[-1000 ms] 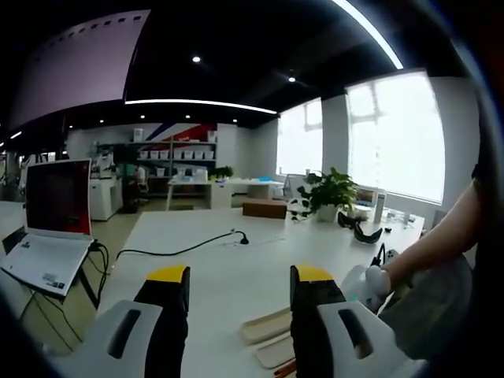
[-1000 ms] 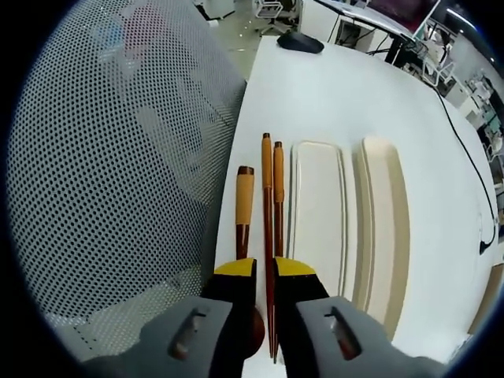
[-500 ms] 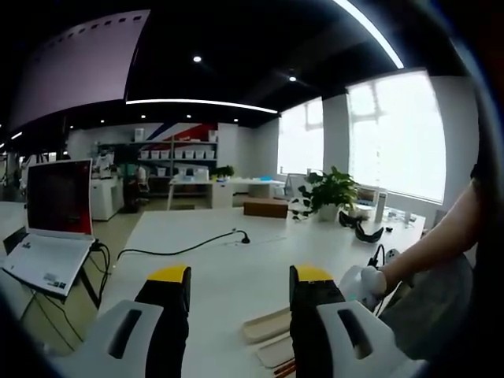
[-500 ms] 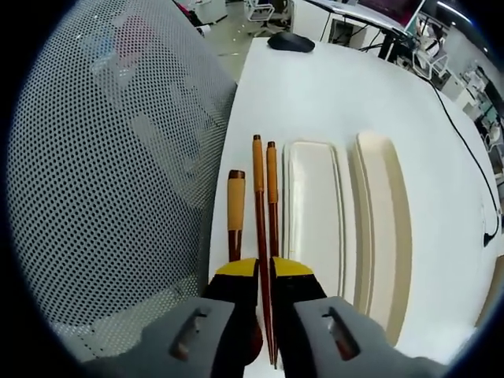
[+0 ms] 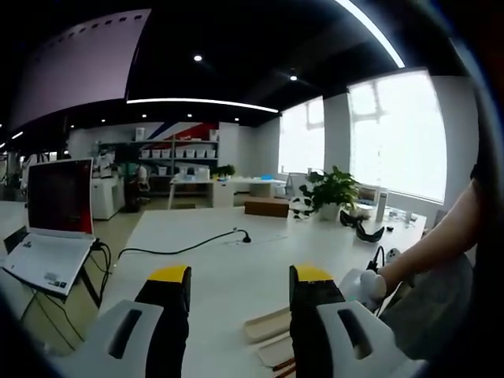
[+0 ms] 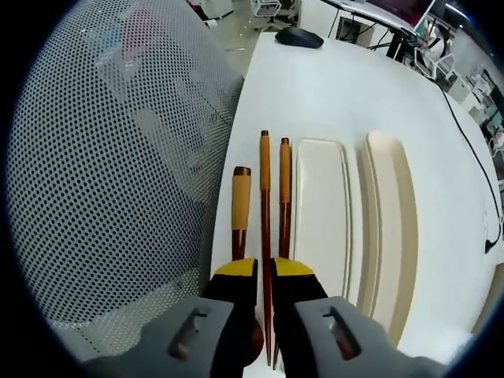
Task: Arrange the utensils inside the cutlery case until each visible utensil rests in its matching compartment.
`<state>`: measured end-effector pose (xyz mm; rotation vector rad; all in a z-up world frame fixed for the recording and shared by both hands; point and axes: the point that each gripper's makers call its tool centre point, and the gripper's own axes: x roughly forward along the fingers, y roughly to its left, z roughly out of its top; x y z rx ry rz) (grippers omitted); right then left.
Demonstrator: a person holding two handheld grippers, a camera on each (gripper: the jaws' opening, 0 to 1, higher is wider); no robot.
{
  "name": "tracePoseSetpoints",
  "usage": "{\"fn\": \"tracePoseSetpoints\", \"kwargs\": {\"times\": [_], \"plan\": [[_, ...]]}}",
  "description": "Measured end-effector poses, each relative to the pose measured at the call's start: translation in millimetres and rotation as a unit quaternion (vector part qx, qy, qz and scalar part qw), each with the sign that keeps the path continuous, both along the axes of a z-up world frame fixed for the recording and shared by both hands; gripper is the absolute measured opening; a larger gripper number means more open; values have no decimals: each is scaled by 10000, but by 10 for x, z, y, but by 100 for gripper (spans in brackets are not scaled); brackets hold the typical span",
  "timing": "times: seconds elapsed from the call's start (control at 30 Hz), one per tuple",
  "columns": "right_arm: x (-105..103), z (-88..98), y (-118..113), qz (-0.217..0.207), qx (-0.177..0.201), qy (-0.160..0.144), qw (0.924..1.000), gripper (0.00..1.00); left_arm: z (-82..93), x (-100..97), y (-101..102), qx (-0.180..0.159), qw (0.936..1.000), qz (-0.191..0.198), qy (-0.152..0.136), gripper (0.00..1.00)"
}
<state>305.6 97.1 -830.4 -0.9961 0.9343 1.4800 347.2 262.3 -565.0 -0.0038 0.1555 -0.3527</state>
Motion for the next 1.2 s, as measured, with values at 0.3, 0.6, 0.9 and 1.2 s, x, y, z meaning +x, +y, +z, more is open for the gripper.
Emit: {"fn": "tracePoseSetpoints", "kwargs": {"times": [0.3,0.6,0.9,1.2], "plan": [[16,-10,50,42,-89,-24,9999,2,-3,2,-4,13,10000,-7,14,51],[0,-12,110,102,-79,-67,9999,2,-3,2,1,14,10000,0,17,51],[8,-28,123,409,-304,-252,9984,1,-3,4,15,2,10000,20,21,51],[5,-35,129,419,-557,-276,9972,2,-23,4,11,32,10000,-11,47,51]]}}
